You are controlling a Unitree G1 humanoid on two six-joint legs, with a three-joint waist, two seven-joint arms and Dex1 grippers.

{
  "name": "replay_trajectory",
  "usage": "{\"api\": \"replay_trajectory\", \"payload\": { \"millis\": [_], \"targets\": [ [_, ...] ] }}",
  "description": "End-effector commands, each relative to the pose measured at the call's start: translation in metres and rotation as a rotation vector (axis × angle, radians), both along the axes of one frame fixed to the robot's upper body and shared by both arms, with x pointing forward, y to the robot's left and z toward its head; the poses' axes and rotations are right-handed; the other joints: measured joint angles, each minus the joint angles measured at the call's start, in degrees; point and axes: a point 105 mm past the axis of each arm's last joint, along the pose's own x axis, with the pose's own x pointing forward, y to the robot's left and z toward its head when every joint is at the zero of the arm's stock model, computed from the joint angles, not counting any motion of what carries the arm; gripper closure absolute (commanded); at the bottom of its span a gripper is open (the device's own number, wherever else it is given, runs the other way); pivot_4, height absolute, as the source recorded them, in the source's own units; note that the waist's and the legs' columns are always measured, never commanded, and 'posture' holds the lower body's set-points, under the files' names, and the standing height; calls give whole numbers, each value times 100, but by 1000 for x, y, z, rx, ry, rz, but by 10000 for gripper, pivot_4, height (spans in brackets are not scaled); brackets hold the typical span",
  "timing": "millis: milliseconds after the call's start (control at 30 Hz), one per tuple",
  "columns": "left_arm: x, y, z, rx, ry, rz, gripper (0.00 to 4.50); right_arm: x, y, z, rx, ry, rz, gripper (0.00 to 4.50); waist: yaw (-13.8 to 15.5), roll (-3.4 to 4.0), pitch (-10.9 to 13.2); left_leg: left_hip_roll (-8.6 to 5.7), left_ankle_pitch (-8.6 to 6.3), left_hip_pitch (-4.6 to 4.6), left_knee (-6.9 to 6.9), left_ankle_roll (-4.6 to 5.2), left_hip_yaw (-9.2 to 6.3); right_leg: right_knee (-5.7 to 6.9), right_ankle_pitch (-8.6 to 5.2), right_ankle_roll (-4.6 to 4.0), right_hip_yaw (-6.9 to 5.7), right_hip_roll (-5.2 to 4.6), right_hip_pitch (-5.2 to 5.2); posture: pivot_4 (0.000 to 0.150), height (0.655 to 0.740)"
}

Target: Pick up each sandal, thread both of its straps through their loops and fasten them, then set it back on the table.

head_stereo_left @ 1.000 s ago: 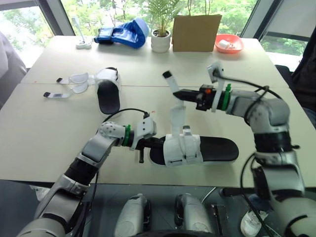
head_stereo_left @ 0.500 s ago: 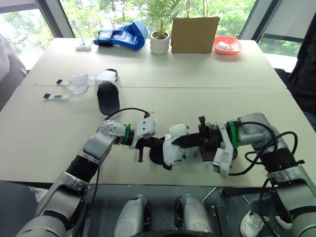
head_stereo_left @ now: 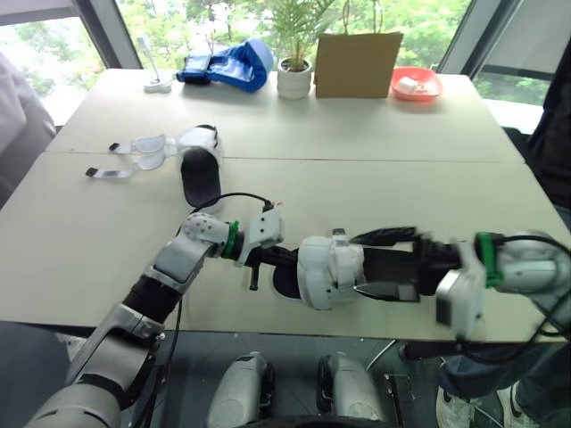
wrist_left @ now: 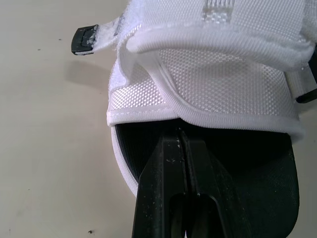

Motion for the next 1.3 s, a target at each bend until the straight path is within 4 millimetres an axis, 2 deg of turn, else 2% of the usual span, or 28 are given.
{"api": "replay_trajectory", "payload": {
  "millis": [33, 100, 167, 233, 433, 600, 700, 900, 933, 1000, 1133, 1233, 1300],
  "targets": [
    [-1, 6, -18, 67, 33, 18, 45000, -15, 11, 12, 160, 408, -131, 1406, -14, -2, -1, 0, -2, 3, -1, 2, 0, -1, -1, -2, -2, -3, 2, 1500, 7214],
    [0, 4, -17, 66, 33, 17, 45000, -21, 12, 10, 184, 549, -173, 1406, -1, -1, 0, 0, -20, 2, 0, 34, 0, -3, -2, -4, -3, -5, 3, 1500, 7214],
    [2, 1, -16, 59, 29, 13, 45000, -26, 16, -2, 278, 809, -285, 1406, 25, -5, 1, -1, -33, -2, 1, 56, 0, -6, -3, -5, -4, -7, 1, 1500, 7214],
    [3, -1, -15, 56, 25, 11, 45000, -28, 18, -13, 313, 973, -372, 1406, 75, -8, 2, -1, -36, -9, 3, 61, 0, -14, -3, -5, -7, -9, 0, 1500, 7214],
    [4, 0, -14, 55, 23, 13, 45000, -24, 32, -28, 344, 1163, -412, 1406, 137, -6, 2, -3, -35, -27, 5, 60, 0, -69, 2, 1, -17, -7, 5, 1500, 7214],
    [4, 0, -14, 55, 20, 19, 45000, -10, 46, -37, 360, 1195, -419, 1406, 134, -8, 2, -4, -37, -28, 5, 65, 0, -77, 5, 6, -19, -7, 10, 1500, 7214],
    [5, 0, -13, 53, 17, 22, 45000, -14, 51, -48, 272, 1202, -398, 10172, 133, -6, 1, -4, -38, -27, 5, 65, 0, -76, 6, 7, -20, -7, 11, 1500, 7214],
    [5, -1, -11, 51, 14, 27, 45000, -14, 52, -60, 187, 1178, -395, 41469, 141, -6, 1, -5, -38, -30, 5, 65, 0, -77, 7, 10, -21, -6, 9, 1500, 7214],
    [6, -1, -11, 50, 14, 28, 45000, -13, 53, -60, 183, 1161, -386, 44504, 138, -6, 1, -5, -37, -31, 5, 64, 0, -77, 7, 10, -22, -6, 9, 1500, 7214],
    [6, -2, -11, 47, 14, 30, 45000, -7, 57, -48, 183, 1126, -343, 44504, 135, -4, 1, -7, -37, -36, 5, 64, 1, -77, 8, 11, -21, -7, 5, 1500, 7214],
    [5, -3, -12, 49, 14, 26, 45000, 13, 68, -4, 341, 1227, -272, 44504, 130, -5, 2, -7, -38, -35, 7, 67, 0, -77, 19, 22, -21, -7, 4, 1500, 7214],
    [5, -4, -14, 51, 10, 25, 45000, 21, 69, 4, 367, 1297, -286, 44504, 143, -5, 2, -7, -35, -36, 6, 60, -4, -78, 23, 28, -26, -7, 2, 1500, 7214],
    [5, -5, -14, 52, 7, 24, 45000, 29, 67, 1, 371, 1333, -334, 44504, 124, -5, 2, -8, -37, -39, 6, 63, -3, -82, 23, 29, -25, -8, 4, 1500, 7214]
  ]
}}
